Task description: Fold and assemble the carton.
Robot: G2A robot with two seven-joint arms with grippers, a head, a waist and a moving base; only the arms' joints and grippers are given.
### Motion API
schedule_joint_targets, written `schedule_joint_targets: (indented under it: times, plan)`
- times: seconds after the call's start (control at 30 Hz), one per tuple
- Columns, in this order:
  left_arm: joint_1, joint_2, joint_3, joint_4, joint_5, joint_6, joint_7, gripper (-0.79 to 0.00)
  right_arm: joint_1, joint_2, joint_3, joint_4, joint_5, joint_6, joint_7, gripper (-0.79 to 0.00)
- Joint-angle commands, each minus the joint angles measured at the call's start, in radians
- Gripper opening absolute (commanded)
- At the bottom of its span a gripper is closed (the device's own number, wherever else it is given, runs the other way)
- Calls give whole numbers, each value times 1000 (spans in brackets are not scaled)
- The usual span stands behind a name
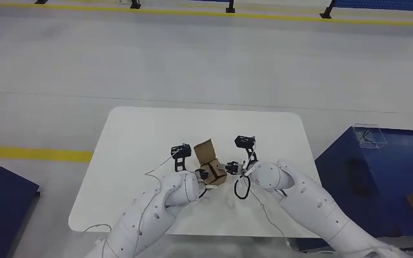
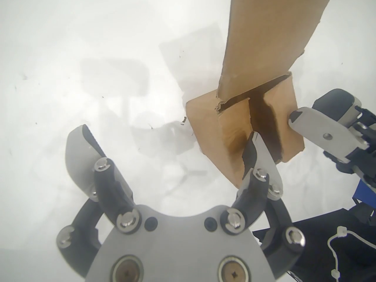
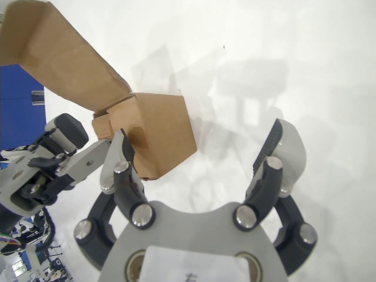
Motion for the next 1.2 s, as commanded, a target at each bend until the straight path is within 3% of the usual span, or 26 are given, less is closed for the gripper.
schedule_joint_targets:
  times: [0.0, 0.2, 0.4, 0.67, 0.83, 0.93, 1.03, 1.17]
  plan:
    - [1, -3, -4, 5, -5, -5, 0, 0, 1, -7, -3, 7, -1, -2, 4, 0]
    - [4, -10, -18, 27, -14, -21, 6, 0, 12, -20, 7, 25, -8, -1, 23, 0]
    - [30, -9, -56, -10, -27, -41, 26, 0, 3, -20, 46, 9, 8, -8, 52, 0]
    - [4, -25, -35, 35, -5, -35, 0, 0, -4, -33, 50, 33, -17, -1, 52, 0]
    - [17, -18, -82, -64, -12, -55, -9, 0, -21, -21, 142, -15, 62, 0, 64, 0]
    - [59, -1, -154, -170, -41, -163, 2, 0, -29, -16, 166, -32, 83, 9, 83, 0]
    - [97, 16, -213, -216, -26, -261, 41, 0, -34, -16, 173, -34, 93, 3, 75, 0]
    - [95, 22, -262, -174, -96, -427, 46, 0, -64, -9, 249, -34, 166, -17, 26, 0]
